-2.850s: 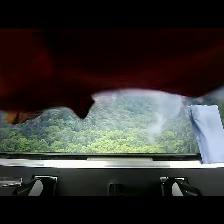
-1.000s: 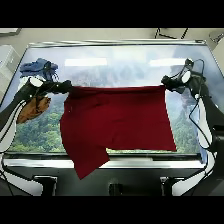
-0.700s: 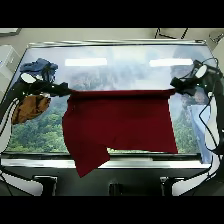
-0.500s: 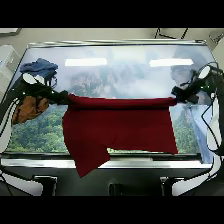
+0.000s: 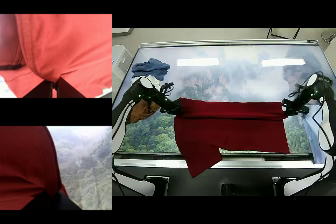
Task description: Fold the clothes and pants, and hang the long-sleeved shirts on hangers.
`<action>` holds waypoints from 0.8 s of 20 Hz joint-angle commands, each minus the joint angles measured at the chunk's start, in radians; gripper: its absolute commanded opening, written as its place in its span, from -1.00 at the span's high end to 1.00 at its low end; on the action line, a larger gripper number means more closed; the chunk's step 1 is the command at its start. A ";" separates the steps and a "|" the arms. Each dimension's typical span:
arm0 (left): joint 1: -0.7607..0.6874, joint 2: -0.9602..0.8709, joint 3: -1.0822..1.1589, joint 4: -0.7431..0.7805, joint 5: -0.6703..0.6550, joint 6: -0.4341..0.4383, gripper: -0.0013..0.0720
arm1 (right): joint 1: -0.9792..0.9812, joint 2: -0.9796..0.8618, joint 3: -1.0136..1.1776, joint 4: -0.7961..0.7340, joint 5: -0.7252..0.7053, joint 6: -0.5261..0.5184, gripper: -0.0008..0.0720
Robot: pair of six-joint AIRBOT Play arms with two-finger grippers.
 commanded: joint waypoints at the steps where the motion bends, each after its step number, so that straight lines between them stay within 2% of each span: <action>1: 0.008 -0.011 -0.022 0.010 -0.005 -0.012 0.90 | 0.000 0.000 -0.016 0.006 0.020 -0.011 0.88; 4: 0.002 -0.023 -0.049 0.007 -0.002 -0.012 0.90 | -0.001 -0.001 -0.038 0.012 0.018 -0.011 0.86; 5: 0.003 -0.021 -0.048 0.004 -0.005 -0.011 0.79 | -0.001 0.000 -0.035 0.019 0.015 -0.011 0.61; 6: 0.008 -0.019 -0.041 -0.004 -0.014 -0.012 0.27 | -0.002 0.004 -0.023 0.024 0.022 -0.018 0.21; 7: 0.018 -0.012 -0.024 -0.007 -0.035 -0.012 -0.41 | -0.002 0.009 0.003 0.026 0.044 -0.046 -0.07; 8: 0.035 0.000 -0.002 -0.006 -0.064 -0.010 -0.49 | -0.010 0.019 0.043 0.027 0.072 -0.064 -0.34; 9: 0.057 0.018 0.019 -0.006 -0.089 -0.008 -0.49 | -0.033 0.035 0.080 0.050 0.090 -0.063 -0.54; 10: 0.085 0.045 0.029 -0.006 -0.113 -0.008 -0.49 | -0.066 0.050 0.106 0.064 0.118 -0.053 -0.61; 13: 0.157 0.156 -0.052 0.005 -0.126 0.014 -0.49 | -0.170 0.111 0.067 0.071 0.216 -0.023 -0.63; 16: 0.180 0.317 -0.393 0.005 -0.064 0.090 -0.44 | -0.232 0.218 -0.119 0.069 0.180 -0.035 -0.65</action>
